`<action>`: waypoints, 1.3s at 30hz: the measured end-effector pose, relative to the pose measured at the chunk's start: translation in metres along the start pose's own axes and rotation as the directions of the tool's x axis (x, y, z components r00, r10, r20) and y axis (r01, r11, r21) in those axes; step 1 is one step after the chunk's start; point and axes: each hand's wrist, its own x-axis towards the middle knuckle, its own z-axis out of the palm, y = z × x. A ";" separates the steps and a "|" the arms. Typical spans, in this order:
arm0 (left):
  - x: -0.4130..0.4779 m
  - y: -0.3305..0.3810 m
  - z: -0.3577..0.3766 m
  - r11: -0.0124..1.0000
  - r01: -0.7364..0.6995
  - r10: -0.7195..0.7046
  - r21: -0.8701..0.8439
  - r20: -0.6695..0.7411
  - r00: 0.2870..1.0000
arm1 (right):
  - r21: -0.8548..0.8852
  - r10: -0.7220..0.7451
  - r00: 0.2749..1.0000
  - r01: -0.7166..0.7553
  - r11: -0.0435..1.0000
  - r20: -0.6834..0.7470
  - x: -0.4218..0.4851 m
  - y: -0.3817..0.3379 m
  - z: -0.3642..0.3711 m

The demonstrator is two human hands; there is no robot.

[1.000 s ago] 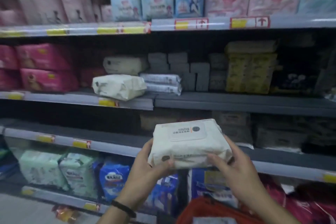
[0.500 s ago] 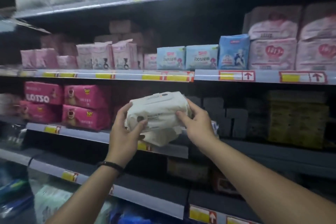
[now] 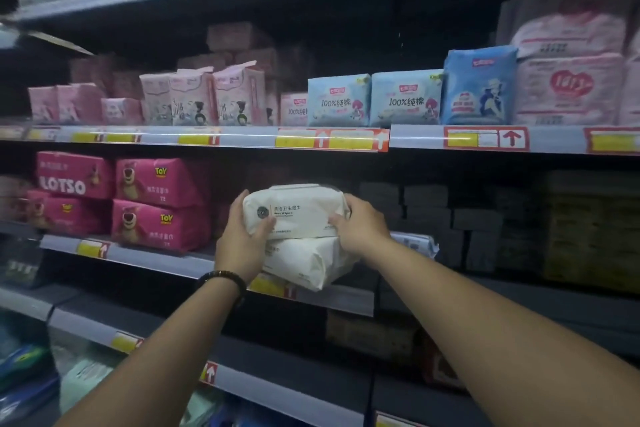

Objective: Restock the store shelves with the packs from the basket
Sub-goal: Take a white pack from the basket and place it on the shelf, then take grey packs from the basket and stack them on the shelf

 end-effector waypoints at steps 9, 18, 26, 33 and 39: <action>-0.066 0.028 0.013 0.945 -0.056 0.142 0.324 -0.249 0.958 | -0.217 -0.090 0.982 0.126 0.968 0.167 -0.072 0.023 -0.062; -0.245 0.033 0.107 0.945 -0.321 0.208 0.068 0.633 0.746 | -0.358 0.036 0.942 0.091 0.929 0.333 -0.211 0.137 -0.145; -0.391 -0.024 0.201 0.965 -0.230 -0.014 0.124 0.903 0.429 | -0.314 0.319 0.923 -0.244 0.918 0.214 -0.353 0.297 -0.192; -0.465 -0.077 0.259 0.808 -0.527 -0.217 0.263 0.965 0.149 | -0.202 0.717 0.690 -0.719 0.665 -0.095 -0.475 0.415 -0.189; -0.490 -0.096 0.290 0.709 -0.646 -0.369 0.282 0.930 0.001 | -0.516 0.799 0.521 -0.615 0.596 0.301 -0.496 0.446 -0.162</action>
